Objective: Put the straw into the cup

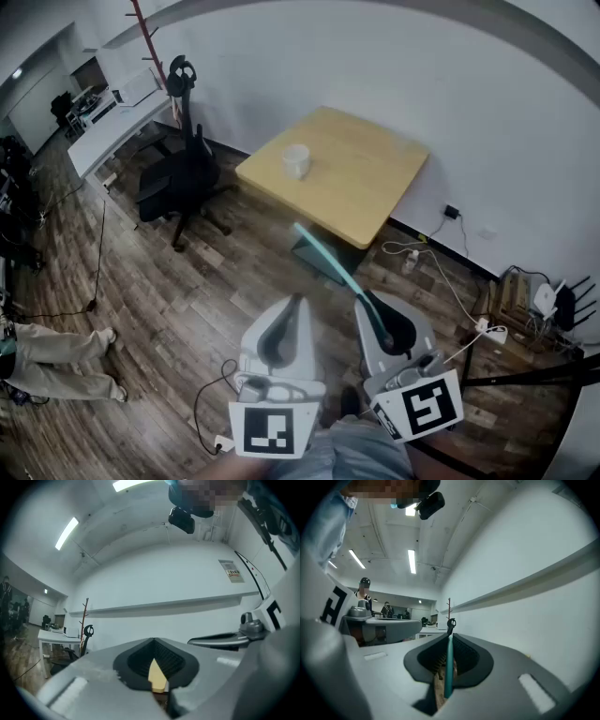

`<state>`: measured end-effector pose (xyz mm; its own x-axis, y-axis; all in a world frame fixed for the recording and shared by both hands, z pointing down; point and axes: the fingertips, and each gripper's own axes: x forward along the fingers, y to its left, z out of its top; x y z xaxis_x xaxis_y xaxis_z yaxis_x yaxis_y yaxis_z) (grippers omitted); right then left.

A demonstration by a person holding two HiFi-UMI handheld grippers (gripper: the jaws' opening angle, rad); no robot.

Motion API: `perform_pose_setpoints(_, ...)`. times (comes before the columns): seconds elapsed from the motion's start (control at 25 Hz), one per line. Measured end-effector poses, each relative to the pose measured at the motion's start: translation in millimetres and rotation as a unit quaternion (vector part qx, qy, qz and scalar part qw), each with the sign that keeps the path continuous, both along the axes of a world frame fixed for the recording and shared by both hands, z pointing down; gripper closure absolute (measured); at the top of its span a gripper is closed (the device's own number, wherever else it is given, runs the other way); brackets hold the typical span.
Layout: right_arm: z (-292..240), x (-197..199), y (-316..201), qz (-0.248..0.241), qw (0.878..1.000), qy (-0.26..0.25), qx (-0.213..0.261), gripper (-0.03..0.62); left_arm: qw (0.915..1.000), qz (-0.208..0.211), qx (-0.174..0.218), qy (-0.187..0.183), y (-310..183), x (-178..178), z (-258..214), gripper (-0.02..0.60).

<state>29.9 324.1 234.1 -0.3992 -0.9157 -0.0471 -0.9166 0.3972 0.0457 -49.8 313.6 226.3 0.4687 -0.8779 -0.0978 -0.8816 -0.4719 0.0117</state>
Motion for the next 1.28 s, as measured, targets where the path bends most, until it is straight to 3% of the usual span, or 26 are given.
perform_pose_setpoints(0.44, -4, 22, -20, -0.013, 1.000, -0.007, 0.005, 0.560, 0.9999, -0.014, 0.004, -0.005, -17, 20, -4, 0.565)
perform_pose_setpoints(0.8, -5, 40, -39, -0.046, 0.999, -0.018, 0.021, 0.560, 0.9978, -0.061, 0.024, 0.003, -29, 26, -5, 0.565)
perform_pose_setpoints(1.04, 9, 30, -55, -0.060, 0.998, -0.017, 0.005, 0.559, 0.9970, -0.077, -0.004, 0.002, -43, 16, 17, 0.565)
perform_pose_setpoints(1.28, 47, 9, -105, -0.052, 0.998, -0.017, -0.043, 0.559, 0.9960, -0.070, -0.055, -0.007, -91, -5, 57, 0.565)
